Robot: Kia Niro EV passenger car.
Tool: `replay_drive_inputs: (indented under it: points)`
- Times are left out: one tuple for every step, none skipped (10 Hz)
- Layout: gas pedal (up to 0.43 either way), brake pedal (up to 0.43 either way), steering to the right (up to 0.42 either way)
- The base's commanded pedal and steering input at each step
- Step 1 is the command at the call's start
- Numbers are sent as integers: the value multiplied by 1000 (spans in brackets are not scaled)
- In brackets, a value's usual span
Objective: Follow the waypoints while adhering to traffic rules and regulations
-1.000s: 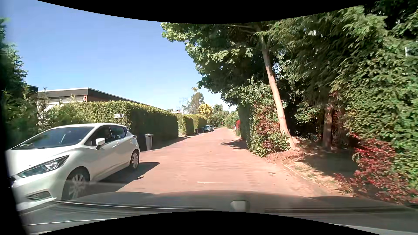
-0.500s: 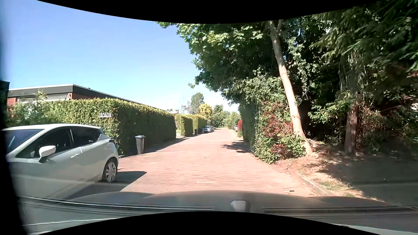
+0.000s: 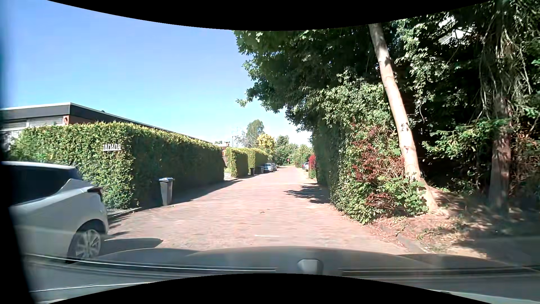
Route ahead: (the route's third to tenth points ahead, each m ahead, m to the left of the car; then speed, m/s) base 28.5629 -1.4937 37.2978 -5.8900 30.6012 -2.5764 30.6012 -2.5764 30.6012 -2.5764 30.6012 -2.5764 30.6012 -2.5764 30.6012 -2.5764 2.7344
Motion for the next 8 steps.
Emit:
replay_drive_inputs:
  points:
    - [59,6,-5]
    - [59,6,-4]
    - [59,6,-4]
    - [59,6,-4]
    - [59,6,-4]
    - [59,6,-4]
    - [59,6,-4]
    - [59,6,-4]
